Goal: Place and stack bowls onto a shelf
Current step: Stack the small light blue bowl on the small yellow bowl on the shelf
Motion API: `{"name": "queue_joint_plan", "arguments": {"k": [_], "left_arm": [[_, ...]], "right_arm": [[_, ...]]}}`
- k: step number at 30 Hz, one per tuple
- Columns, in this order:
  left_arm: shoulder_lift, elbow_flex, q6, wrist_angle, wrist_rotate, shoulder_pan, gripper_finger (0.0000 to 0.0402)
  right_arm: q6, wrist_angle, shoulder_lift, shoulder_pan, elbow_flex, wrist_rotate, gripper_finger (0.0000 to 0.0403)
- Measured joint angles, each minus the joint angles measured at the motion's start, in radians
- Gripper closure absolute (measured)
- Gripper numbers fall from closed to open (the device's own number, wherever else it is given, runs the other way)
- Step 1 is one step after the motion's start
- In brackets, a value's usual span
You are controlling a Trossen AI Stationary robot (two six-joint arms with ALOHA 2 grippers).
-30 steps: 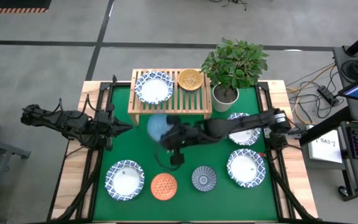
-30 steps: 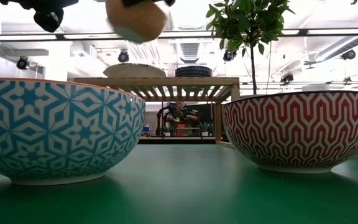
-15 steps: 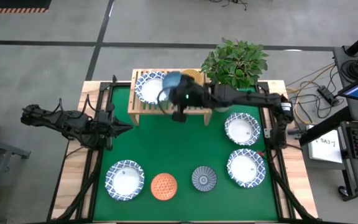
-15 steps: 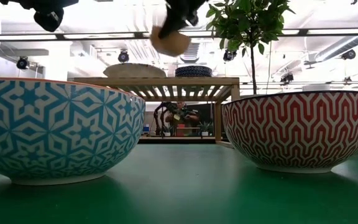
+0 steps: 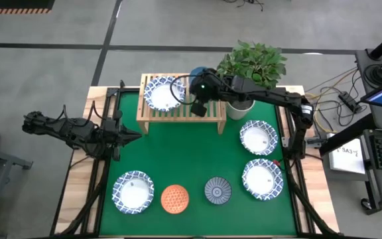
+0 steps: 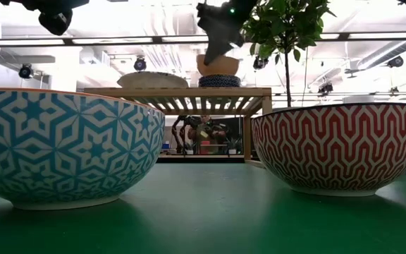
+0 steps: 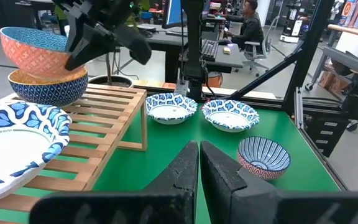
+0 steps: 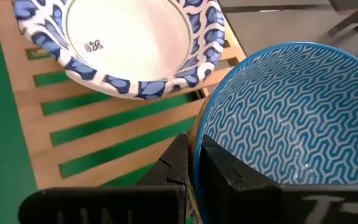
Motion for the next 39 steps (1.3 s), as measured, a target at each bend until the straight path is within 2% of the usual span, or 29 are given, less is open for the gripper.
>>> {"name": "queue_joint_plan", "arguments": {"k": [22,33,39], "left_arm": [[0.000,0.000,0.000,0.000,0.000,0.000,0.0402],[0.000,0.000,0.000,-0.001,0.000,0.000,0.0402],[0.000,-0.002,0.000,0.000,0.001,0.000,0.0402]], "right_arm": [[0.005,-0.009,0.035,-0.020,0.000,-0.009,0.0389],[0.029,-0.008,0.034,-0.020,0.001,-0.003,0.0312],[0.029,0.024,0.019,-0.019,0.001,-0.005,0.0310]]}}
